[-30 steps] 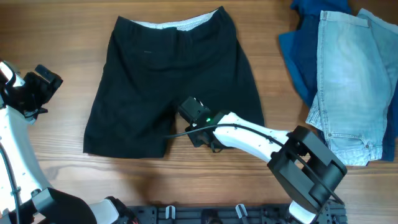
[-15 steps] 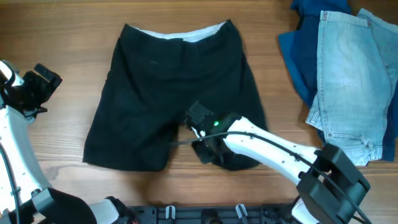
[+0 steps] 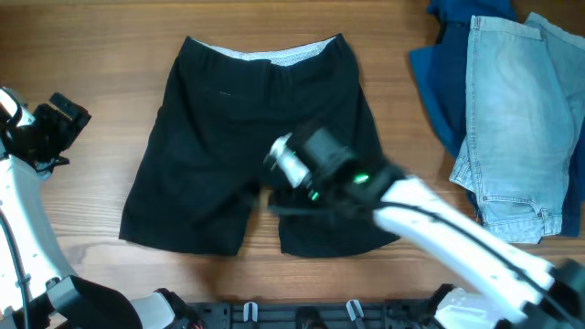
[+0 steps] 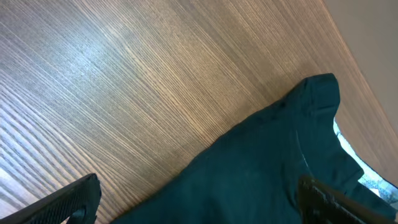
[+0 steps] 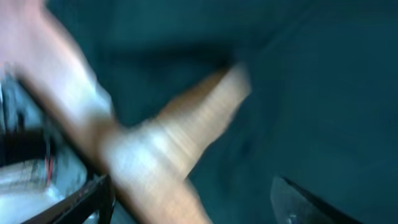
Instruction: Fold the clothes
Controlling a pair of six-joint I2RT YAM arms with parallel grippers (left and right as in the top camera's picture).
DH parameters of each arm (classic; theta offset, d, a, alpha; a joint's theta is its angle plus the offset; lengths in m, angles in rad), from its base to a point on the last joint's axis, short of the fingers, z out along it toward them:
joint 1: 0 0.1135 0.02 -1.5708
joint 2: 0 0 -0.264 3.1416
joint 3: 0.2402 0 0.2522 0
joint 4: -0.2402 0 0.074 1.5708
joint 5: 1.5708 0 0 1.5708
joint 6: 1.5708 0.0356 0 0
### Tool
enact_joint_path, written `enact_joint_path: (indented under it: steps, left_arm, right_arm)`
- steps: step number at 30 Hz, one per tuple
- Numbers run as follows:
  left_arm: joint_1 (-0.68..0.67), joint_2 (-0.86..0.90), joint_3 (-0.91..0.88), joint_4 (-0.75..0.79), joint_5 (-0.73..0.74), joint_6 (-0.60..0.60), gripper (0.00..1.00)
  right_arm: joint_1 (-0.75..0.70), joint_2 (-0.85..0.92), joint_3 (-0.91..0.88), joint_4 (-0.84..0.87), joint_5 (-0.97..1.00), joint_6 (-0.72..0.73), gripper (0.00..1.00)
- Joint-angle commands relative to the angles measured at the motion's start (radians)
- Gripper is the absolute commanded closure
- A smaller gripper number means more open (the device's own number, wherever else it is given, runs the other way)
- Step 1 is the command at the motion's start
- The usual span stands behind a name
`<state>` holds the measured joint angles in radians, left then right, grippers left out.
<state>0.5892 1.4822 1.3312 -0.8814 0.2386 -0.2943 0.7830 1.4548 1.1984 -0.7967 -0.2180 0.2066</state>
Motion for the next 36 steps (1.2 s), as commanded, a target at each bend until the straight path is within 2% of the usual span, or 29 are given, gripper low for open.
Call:
enact_joint_path:
  steps: [1, 7, 10, 14, 16, 19, 22, 25, 29, 36]
  left_arm:
    - [-0.029, -0.016, 0.016, 0.002, 0.032, 0.014, 0.0]
    - [-0.224, -0.004, 0.016, 0.008, 0.02, 0.155, 0.04]
    - [-0.349, 0.051, 0.016, 0.047, -0.023, 0.161, 0.04]
    - [-0.429, 0.118, 0.016, 0.071, -0.022, 0.16, 0.06]
    - [-0.462, 0.131, 0.016, 0.072, -0.022, 0.161, 0.07]
    - [-0.511, 0.132, 0.031, 0.081, -0.023, 0.168, 0.08]
    - [-0.556, 0.136, 0.118, 0.079, -0.025, 0.167, 0.08]
    - [-0.581, 0.175, 0.228, 0.077, -0.063, 0.167, 0.07]
    - [-0.582, 0.285, 0.32, 0.121, -0.068, 0.167, 0.07]
    - [-0.592, 0.438, 0.321, 0.261, -0.074, 0.173, 0.08]
  right_arm:
    - [-0.168, -0.017, 0.018, 0.109, 0.114, -0.038, 0.14]
    - [-0.363, 0.098, 0.018, 0.287, 0.106, -0.147, 0.14]
    - [-0.416, 0.15, 0.018, 0.397, 0.107, -0.193, 0.14]
    - [-0.459, 0.237, 0.03, 0.557, 0.101, -0.206, 0.17]
    - [-0.469, 0.287, 0.084, 0.536, 0.089, -0.207, 0.17]
    - [-0.471, 0.361, 0.259, 0.383, 0.085, -0.244, 0.16]
    - [-0.476, 0.425, 0.47, 0.245, 0.092, -0.304, 0.13]
    - [-0.499, 0.496, 0.62, 0.206, 0.091, -0.321, 0.13]
    - [-0.531, 0.589, 0.649, 0.262, 0.051, -0.365, 0.14]
    - [-0.544, 0.77, 0.649, 0.378, 0.026, -0.336, 0.14]
